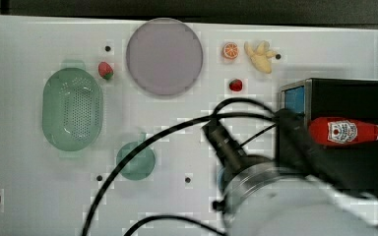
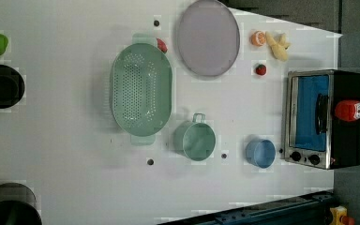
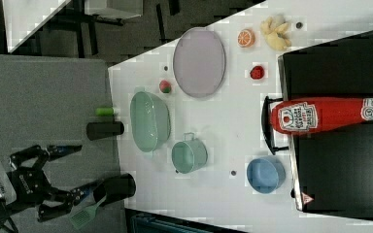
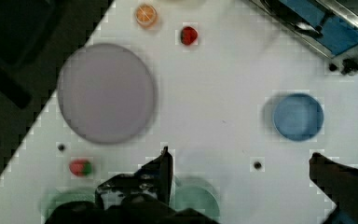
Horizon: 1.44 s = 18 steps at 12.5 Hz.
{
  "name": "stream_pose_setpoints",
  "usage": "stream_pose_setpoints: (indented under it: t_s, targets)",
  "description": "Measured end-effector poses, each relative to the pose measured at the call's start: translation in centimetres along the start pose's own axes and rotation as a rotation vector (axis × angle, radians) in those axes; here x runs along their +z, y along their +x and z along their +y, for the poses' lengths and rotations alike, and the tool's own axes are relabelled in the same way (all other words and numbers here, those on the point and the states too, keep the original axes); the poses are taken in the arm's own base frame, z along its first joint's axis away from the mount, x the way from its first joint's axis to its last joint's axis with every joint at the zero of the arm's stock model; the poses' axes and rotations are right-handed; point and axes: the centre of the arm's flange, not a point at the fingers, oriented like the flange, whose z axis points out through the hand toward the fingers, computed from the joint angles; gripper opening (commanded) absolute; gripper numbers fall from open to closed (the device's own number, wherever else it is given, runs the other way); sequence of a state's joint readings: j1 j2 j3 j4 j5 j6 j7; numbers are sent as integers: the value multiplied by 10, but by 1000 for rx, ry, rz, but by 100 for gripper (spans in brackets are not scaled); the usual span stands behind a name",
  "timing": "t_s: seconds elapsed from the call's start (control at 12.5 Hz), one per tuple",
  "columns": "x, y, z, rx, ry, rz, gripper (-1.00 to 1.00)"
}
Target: Pick Ketchup from oven and place it on table.
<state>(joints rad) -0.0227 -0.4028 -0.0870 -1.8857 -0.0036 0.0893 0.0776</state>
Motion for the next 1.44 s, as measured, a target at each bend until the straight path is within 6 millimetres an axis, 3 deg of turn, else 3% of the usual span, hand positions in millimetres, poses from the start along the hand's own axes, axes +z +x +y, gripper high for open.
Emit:
stream_pose_setpoints:
  t_s: [0.16,0.4,0.56,0.8,1.04,1.28,1.44]
  targets:
    - [26,32,11,65,-10,-2,100]
    - [104,114,47,230,-84,-69,100]
    - [156,163,80,344,-118,-68,100]
    - [218,208,136,470,-183,-60,100]
    - [238,235,159,517,-209,0,100]
    - [246,265,157,528,-183,97,100]
    - [266,268,156,585,-140,59,100]
